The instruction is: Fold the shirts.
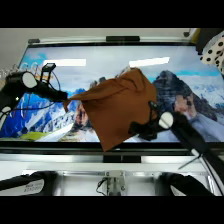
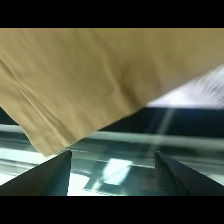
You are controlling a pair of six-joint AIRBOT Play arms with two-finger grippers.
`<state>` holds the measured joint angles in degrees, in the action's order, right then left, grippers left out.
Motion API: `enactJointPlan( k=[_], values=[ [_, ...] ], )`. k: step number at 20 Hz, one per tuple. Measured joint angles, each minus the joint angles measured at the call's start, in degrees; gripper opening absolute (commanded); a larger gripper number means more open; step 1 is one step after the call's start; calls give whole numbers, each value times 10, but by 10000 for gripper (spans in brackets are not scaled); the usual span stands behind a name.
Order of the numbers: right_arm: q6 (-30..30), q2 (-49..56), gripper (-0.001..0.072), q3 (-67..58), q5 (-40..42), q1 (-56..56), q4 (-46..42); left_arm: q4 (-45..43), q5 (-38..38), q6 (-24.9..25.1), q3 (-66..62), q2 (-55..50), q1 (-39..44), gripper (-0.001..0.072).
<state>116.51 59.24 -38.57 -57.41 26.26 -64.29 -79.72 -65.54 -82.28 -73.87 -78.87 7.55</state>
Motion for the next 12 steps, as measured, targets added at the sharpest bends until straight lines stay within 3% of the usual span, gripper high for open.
enactJointPlan(
  k=[6, 12],
  values=[
    [182, 32, 635, 85, 203, 183, 5, 40, 6, 14, 0, 0, 0, 35],
    [239, 85, 634, 95, 383, 239, 32, 48, 9, 16, 0, 0, 0, 35]
  ],
)
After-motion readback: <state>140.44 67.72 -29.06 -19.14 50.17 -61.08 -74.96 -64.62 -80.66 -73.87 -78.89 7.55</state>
